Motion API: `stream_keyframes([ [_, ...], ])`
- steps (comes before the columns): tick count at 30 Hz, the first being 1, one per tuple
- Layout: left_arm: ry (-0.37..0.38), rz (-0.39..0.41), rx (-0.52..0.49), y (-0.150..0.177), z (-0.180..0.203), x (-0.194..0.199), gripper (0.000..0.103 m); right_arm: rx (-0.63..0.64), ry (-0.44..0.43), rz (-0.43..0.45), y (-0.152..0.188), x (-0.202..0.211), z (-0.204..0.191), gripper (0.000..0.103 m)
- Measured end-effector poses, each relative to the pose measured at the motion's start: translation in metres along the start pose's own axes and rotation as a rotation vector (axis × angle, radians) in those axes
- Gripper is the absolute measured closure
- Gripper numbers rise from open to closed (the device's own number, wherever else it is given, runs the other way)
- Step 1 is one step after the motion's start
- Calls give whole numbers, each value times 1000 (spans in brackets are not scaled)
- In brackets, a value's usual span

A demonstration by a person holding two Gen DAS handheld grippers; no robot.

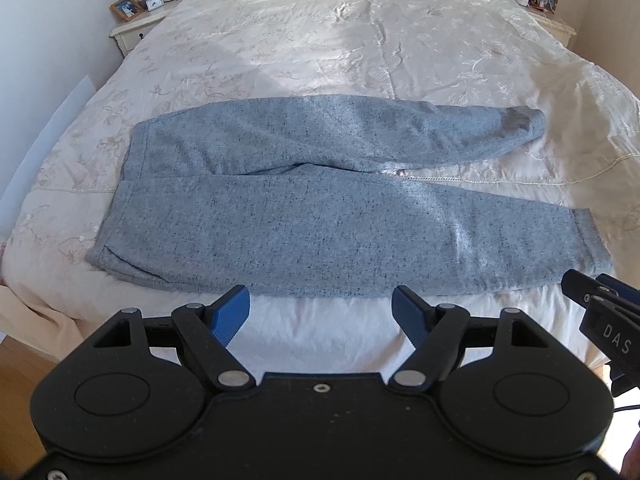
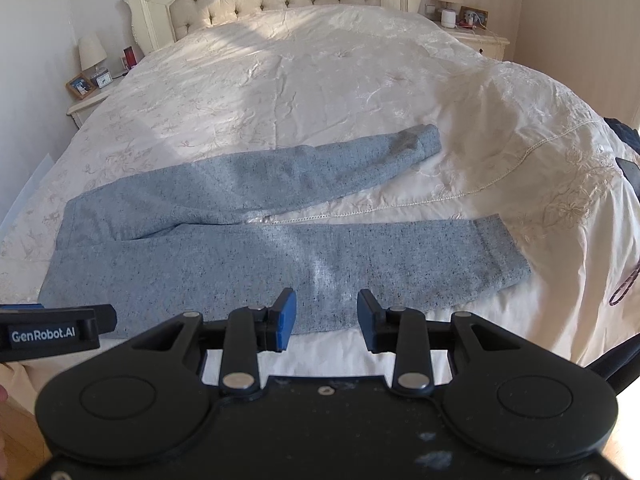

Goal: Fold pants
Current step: 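Lower the right tool to the grey pant leg cuff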

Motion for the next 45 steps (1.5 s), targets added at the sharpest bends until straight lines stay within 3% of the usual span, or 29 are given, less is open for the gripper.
stream_keyframes([
  [5, 2, -17, 9, -12, -14, -17, 25, -15, 33, -63, -5, -21, -10, 66],
  [13, 11, 19, -47, -55, -31, -54, 25, -64, 117, -149, -28, -63, -21, 66],
  [22, 92, 12, -94, -108, -46, -125, 25, -189, 204, -148, -63, -120, -14, 66],
  [29, 96, -37, -114, -134, -39, -192, 32, -219, 266, -165, -81, -153, 1, 66],
  [37, 41, -45, -115, -140, -15, -254, 34, -140, 260, -182, -99, -192, 16, 66],
  [41, -2, -109, -106, -136, -4, -295, 36, -140, 232, -202, -113, -222, 35, 66],
  [45, -93, -172, -82, -135, -8, -334, 35, -135, 203, -194, -130, -251, 60, 66],
])
Point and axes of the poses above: each gripper's, at about its wrist camera, not at the fingertips, and x roughly against the way its jaws point, z to its right, y to its underside, the point moved 2 cm from there along -x, roughly the way its jaws point, and after that the axes turned 5 degrees about z, right-handed, at the moved point
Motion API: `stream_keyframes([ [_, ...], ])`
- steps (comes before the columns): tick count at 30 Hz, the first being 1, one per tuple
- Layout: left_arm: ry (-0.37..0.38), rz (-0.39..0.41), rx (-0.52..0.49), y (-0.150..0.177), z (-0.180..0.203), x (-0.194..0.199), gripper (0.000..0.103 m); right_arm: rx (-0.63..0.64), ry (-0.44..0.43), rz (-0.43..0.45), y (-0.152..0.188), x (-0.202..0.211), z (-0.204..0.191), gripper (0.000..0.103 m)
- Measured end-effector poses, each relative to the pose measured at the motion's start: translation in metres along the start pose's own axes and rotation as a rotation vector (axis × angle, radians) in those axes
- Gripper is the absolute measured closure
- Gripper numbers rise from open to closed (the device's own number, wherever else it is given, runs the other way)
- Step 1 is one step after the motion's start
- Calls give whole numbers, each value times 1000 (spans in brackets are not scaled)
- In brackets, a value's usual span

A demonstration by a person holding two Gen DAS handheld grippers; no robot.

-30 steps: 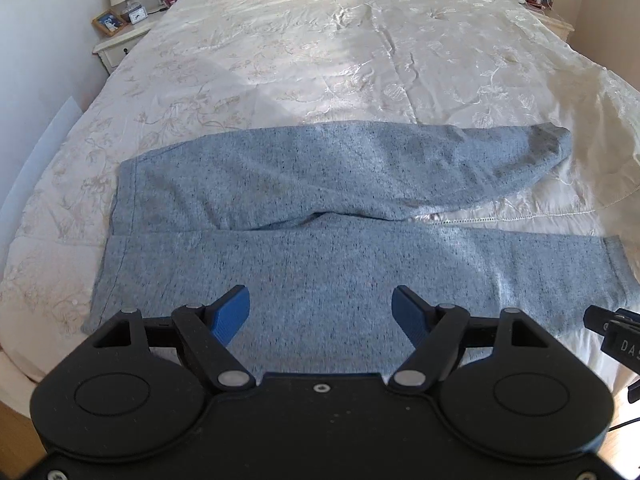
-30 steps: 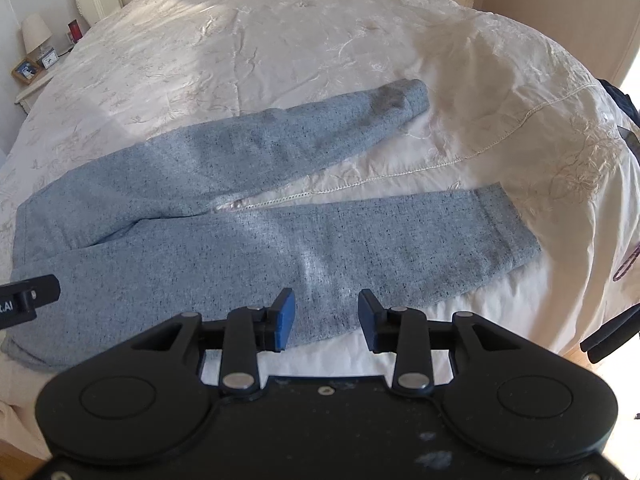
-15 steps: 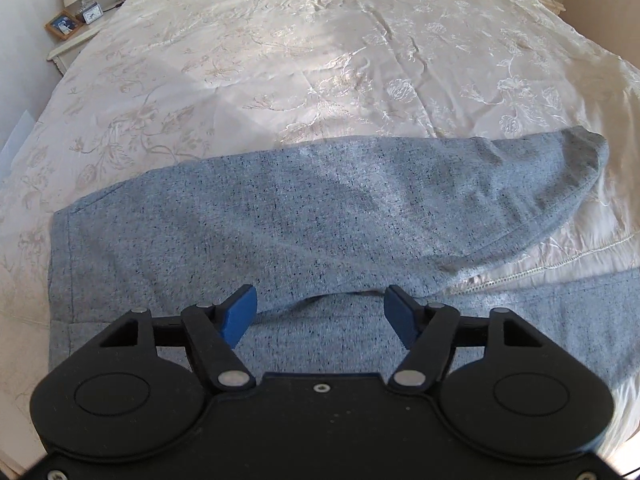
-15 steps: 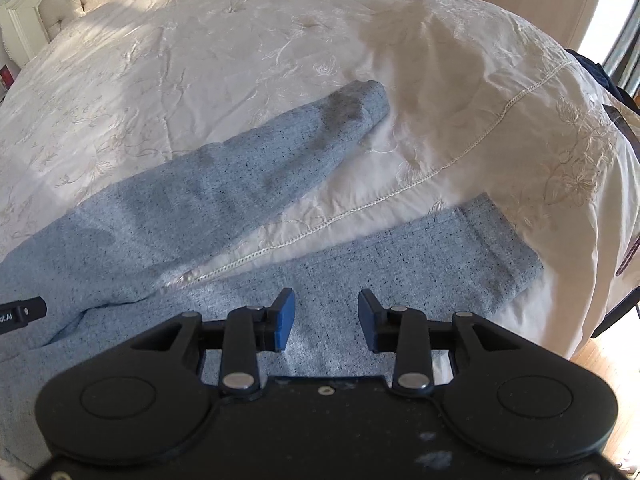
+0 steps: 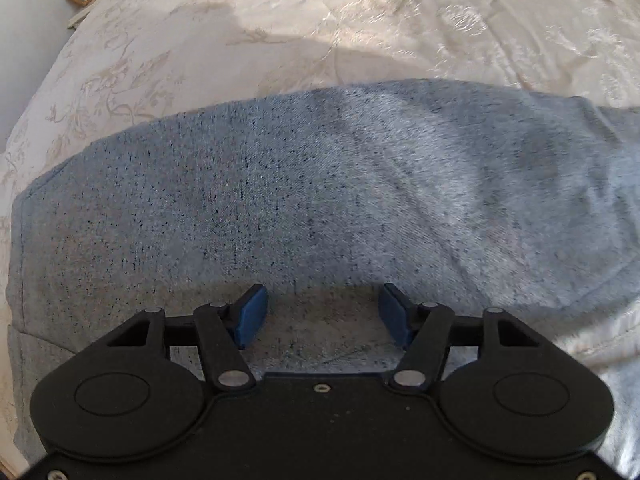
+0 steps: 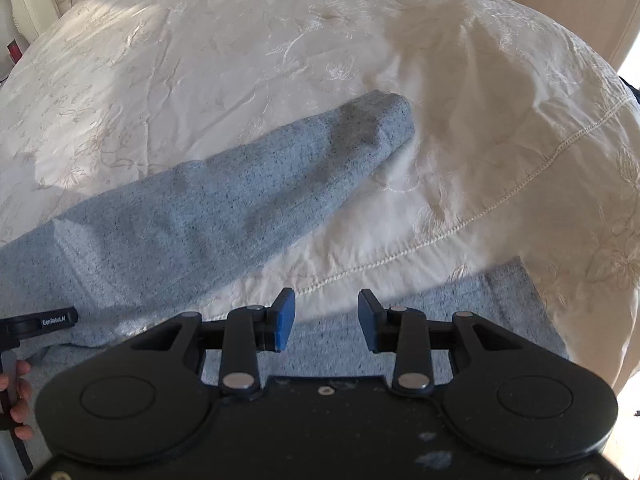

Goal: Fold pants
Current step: 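Lower the right tool to the grey pant leg cuff, then close the right gripper on the pant leg cuff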

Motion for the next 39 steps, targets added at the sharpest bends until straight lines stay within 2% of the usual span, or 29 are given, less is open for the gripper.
stream_keyframes([
  [4, -39, 15, 49, -12, -13, -13, 33, 36, -16, 41, -28, -27, 18, 66],
  [9, -101, 6, 115, -30, -24, -19, 32, 28, 36, 67, -65, -72, 42, 66],
  [12, -128, 6, 93, -31, -21, -19, 32, -13, 109, 98, -82, -103, 59, 66],
  [14, -153, 22, 64, -30, -14, -19, 32, -56, 142, 80, -93, -129, 72, 66],
  [17, -190, 44, 12, -28, 2, -16, 32, -91, 148, 33, -102, -164, 79, 66],
  [21, -204, 49, -20, -29, 9, -14, 32, -82, 79, 34, -120, -192, 62, 66],
  [26, -171, 37, 27, -28, -1, -13, 32, -84, -34, 24, -134, -205, 46, 66],
  [27, -164, 34, 35, -28, -2, -13, 32, -60, -47, 32, -133, -203, 43, 71],
  [28, -158, 31, 41, -27, -2, -13, 32, -30, -30, 43, -133, -201, 43, 78],
  [29, -153, 29, 44, -28, -4, -13, 32, -7, 10, 49, -133, -199, 45, 80],
  [31, -146, 28, 47, -28, -6, -13, 32, 8, 118, 47, -128, -189, 58, 96],
  [32, -144, 28, 48, -27, -6, -13, 32, -8, 145, 38, -127, -186, 69, 96],
  [35, -139, 30, 49, -25, -7, -12, 32, -95, 149, 31, -122, -174, 106, 96],
  [38, -131, 31, 50, -25, -11, -14, 32, -194, 29, 99, -124, -162, 128, 85],
  [39, -129, 31, 51, -25, -11, -14, 32, -232, -9, 104, -127, -163, 134, 74],
])
Point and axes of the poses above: each gripper's, at about its wrist camera, not at the fingertips, and x roughly against the way its jaws point, z to its right, y to its underside, the point moved 2 cm from there along -x, roughly the way its jaws point, and after that the axes turned 5 degrees about z, right-handed, at the moved point
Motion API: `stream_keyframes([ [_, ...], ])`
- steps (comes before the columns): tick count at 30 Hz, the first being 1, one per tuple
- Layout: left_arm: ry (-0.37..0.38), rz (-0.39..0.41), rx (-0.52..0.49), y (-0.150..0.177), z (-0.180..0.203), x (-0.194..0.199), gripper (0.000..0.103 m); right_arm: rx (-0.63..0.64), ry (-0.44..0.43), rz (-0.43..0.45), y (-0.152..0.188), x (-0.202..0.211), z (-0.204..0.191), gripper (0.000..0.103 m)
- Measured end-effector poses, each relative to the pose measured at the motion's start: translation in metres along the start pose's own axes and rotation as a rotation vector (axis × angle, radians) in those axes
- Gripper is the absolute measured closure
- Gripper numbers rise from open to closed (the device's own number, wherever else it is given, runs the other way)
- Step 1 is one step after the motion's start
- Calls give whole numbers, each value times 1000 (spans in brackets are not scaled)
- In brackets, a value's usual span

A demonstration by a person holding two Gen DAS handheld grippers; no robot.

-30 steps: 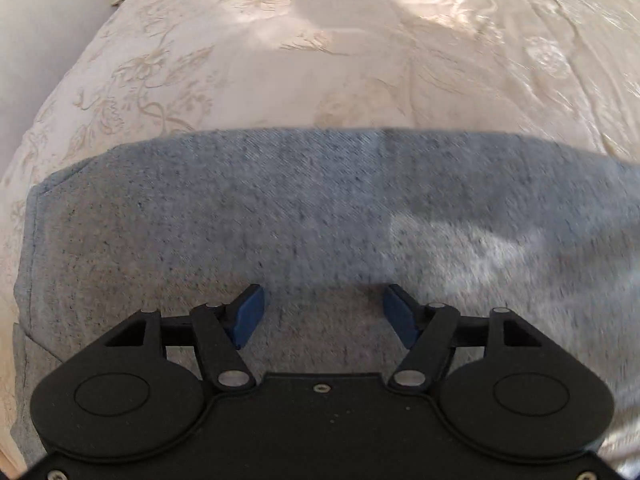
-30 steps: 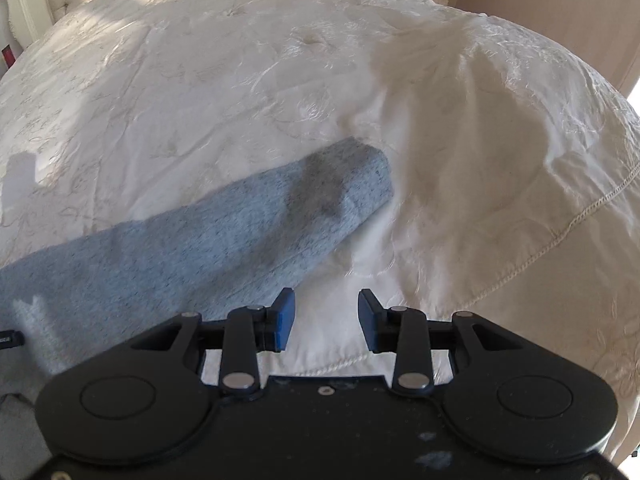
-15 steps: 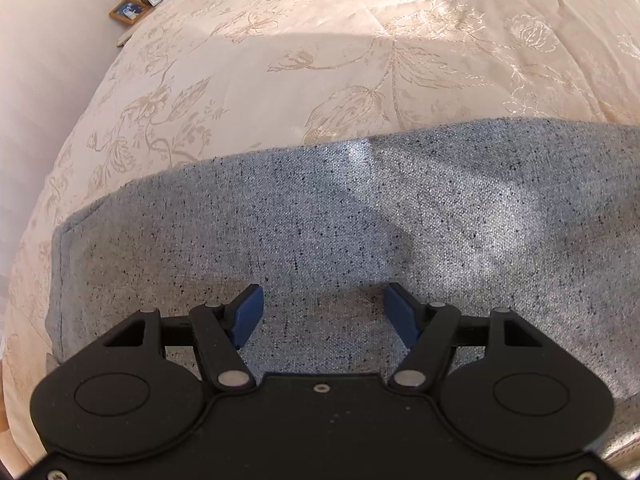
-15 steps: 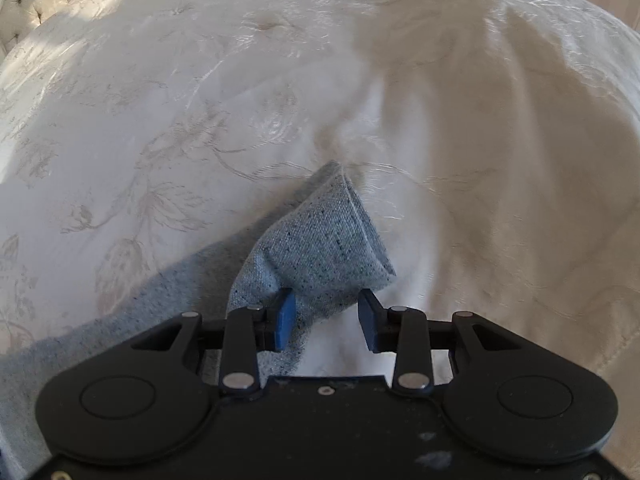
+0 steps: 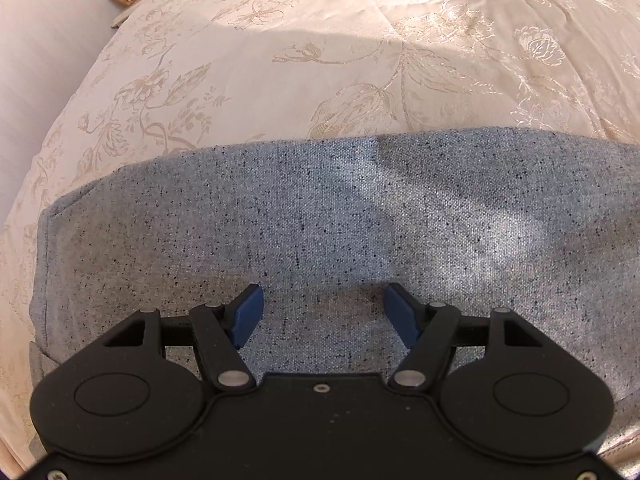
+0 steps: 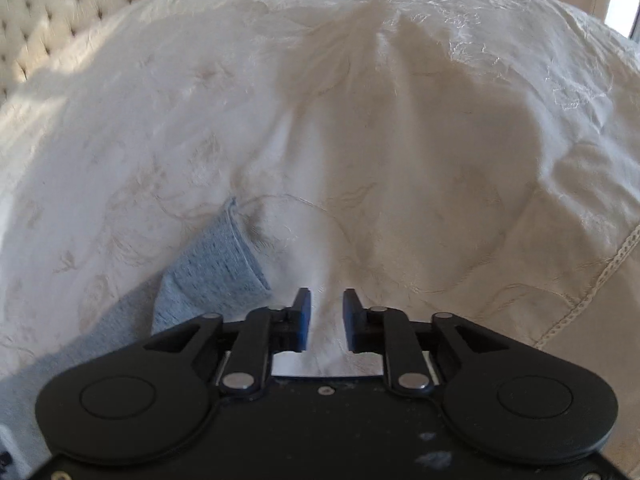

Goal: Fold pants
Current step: 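Close the right gripper on the pant leg cuff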

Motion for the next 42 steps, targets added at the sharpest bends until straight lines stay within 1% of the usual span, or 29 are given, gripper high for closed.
stream_keyframes([
  [1, 1, 0, 1, 0, 0, 0, 32, -22, -18, -3, -3, -2, 2, 71],
  [2, 1, 0, 2, 0, -1, -1, 32, -25, -26, -3, -7, -7, 1, 71],
  [5, -3, 2, 0, 1, 0, 1, 32, 40, -37, 11, -16, -24, -14, 70],
  [7, -7, 4, -3, 1, 1, 1, 32, 59, -92, -11, -20, -32, -28, 70],
  [9, -9, 6, -3, 2, 2, 2, 32, 76, -193, -3, -22, -31, -45, 70],
  [11, -10, 8, -3, 2, 2, 2, 32, 109, -250, -21, -21, -34, -59, 70],
  [17, -10, 7, -3, 2, 2, 2, 32, 232, -317, -78, -9, -38, -90, 69],
  [19, -10, 9, -6, 3, 2, 2, 32, 245, -302, -87, -6, -41, -94, 70],
  [20, -11, 9, -7, 2, 2, 2, 32, 248, -259, -74, -4, -42, -95, 70],
  [22, -12, 11, -8, 3, 2, 2, 32, 246, -140, -43, 1, -42, -93, 68],
  [23, -12, 11, -7, 3, 2, 2, 32, 238, -79, -40, 5, -44, -91, 67],
  [24, -13, 12, -7, 3, 3, 1, 32, 230, -42, -48, 7, -47, -90, 67],
  [25, -12, 12, -10, 3, 3, 1, 32, 218, -36, -61, 10, -50, -88, 66],
  [27, -11, 14, -14, 3, 3, 1, 32, 192, -57, -93, 15, -56, -83, 66],
  [28, -9, 15, -15, 3, 3, 1, 32, 189, -68, -99, 16, -58, -83, 63],
  [29, -7, 15, -14, 3, 3, 1, 32, 188, -79, -99, 16, -60, -84, 63],
  [31, -3, 15, -9, 3, 2, 1, 32, 179, -125, -102, 13, -62, -86, 64],
  [32, -1, 15, -7, 3, 2, 0, 32, 163, -162, -100, 12, -61, -87, 64],
  [33, 0, 15, -6, 3, 1, 0, 32, 140, -218, -100, 12, -59, -87, 67],
  [34, 1, 15, -7, 3, 1, 0, 32, 108, -288, -108, 11, -57, -85, 77],
  [35, 1, 15, -8, 3, 1, 0, 32, 80, -331, -114, 12, -55, -84, 88],
  [36, 1, 15, -9, 2, 1, 0, 32, 72, -335, -116, 11, -52, -85, 97],
  [39, 5, 14, -11, 2, 0, 0, 32, 76, -307, -80, 12, -38, -81, 98],
  [42, 18, 7, -1, 0, -4, -1, 32, 89, -222, -43, 12, -16, -68, 98],
])
Point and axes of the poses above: each gripper's, at about its wrist camera, not at the fingertips, and x roughly against the way its jaws point, z to its right, y to its underside, the point moved 2 cm from there along -x, roughly the way its jaws point, and after that the axes turned 5 degrees about z, right-handed, at the moved point
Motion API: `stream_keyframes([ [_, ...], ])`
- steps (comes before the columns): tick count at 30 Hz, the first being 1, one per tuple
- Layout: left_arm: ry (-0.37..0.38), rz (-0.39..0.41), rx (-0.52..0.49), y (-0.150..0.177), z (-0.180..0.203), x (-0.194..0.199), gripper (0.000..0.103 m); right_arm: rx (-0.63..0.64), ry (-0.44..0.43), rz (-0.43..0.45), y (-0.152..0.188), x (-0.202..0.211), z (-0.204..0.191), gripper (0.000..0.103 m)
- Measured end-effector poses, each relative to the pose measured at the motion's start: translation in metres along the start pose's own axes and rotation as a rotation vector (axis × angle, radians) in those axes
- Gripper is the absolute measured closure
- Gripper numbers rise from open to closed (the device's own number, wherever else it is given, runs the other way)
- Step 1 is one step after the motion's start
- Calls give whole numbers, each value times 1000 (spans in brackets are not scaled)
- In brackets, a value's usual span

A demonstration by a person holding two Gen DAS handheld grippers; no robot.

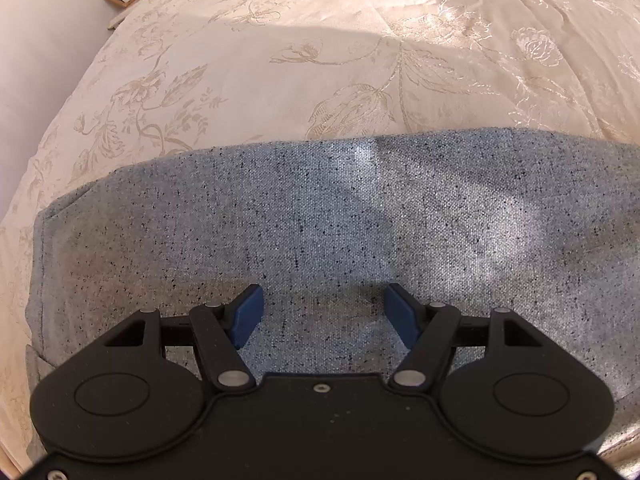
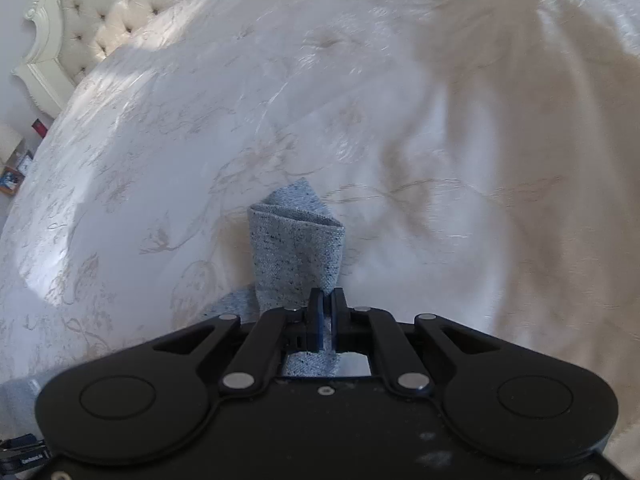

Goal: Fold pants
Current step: 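Close the right gripper on the pant leg cuff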

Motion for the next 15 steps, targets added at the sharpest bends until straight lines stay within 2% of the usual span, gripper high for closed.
stream_keyframes([
  [3, 20, -10, 24, -1, -5, -1, 32, 13, 136, 20, 3, 26, 20, 98],
  [8, 45, -17, 24, -4, -10, -4, 32, 65, 311, -70, 24, 39, 43, 97],
  [9, 48, -18, 21, -5, -10, -4, 32, 97, 379, -42, 25, 43, 39, 90],
  [10, 52, -16, 16, -5, -10, -3, 32, 111, 425, -8, 23, 47, 35, 77],
  [11, 55, -14, 13, -6, -11, -3, 32, 106, 434, 36, 18, 53, 28, 70],
  [12, 57, -12, 11, -6, -11, -3, 32, 88, 400, 76, 13, 57, 22, 66],
  [13, 60, -10, 9, -7, -11, -3, 32, 67, 345, 100, 6, 57, 13, 66],
  [15, 64, -7, 10, -8, -11, -2, 33, 39, 266, 94, -10, 42, -11, 65],
])
Point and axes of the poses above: each gripper's, at about its wrist camera, not at the fingertips, and x roughly against the way its jaws point, z to its right, y to its underside, the point moved 2 cm from there along -x, roughly the way its jaws point, and after that the axes turned 5 degrees about z, right-handed, at the moved point
